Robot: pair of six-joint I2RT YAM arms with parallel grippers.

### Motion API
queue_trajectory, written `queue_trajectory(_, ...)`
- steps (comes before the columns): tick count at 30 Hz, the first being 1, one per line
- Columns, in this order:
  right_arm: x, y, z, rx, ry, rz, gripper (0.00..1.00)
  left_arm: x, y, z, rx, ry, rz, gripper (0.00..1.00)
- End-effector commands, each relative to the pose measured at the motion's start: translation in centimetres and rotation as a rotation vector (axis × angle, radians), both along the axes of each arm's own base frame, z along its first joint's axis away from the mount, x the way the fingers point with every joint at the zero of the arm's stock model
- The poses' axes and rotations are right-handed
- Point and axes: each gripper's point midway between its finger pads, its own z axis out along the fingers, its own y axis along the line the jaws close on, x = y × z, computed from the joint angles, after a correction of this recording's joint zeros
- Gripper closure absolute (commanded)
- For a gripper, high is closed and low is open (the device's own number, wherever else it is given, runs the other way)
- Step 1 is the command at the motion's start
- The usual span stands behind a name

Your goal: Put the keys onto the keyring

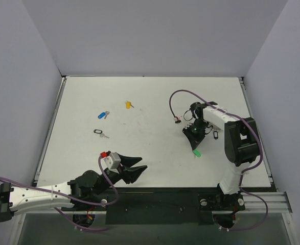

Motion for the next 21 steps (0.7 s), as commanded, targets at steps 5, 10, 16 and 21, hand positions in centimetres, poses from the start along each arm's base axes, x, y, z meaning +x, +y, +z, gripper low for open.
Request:
queue_trajectory(5,0.26,0.44,0.12,-0.048,0.018,-0.033,1.00,0.10,0.07,0.90,-0.038,-0.001,0.007,0.45)
queue_trajectory(10,0.41,0.49,0.05,-0.049,0.013,-0.041,1.00,0.07,0.01,0.94,-0.041,0.002,0.005,0.45)
queue_trajectory(16,0.69,0.60,-0.06,-0.049,0.007,-0.054,1.00,0.02,-0.03,1.02,-0.042,0.002,0.002,0.45)
queue_trajectory(21,0.80,0.63,-0.28,-0.056,0.012,-0.064,0.98,0.01,-0.06,1.10,-0.045,0.007,0.001,0.45)
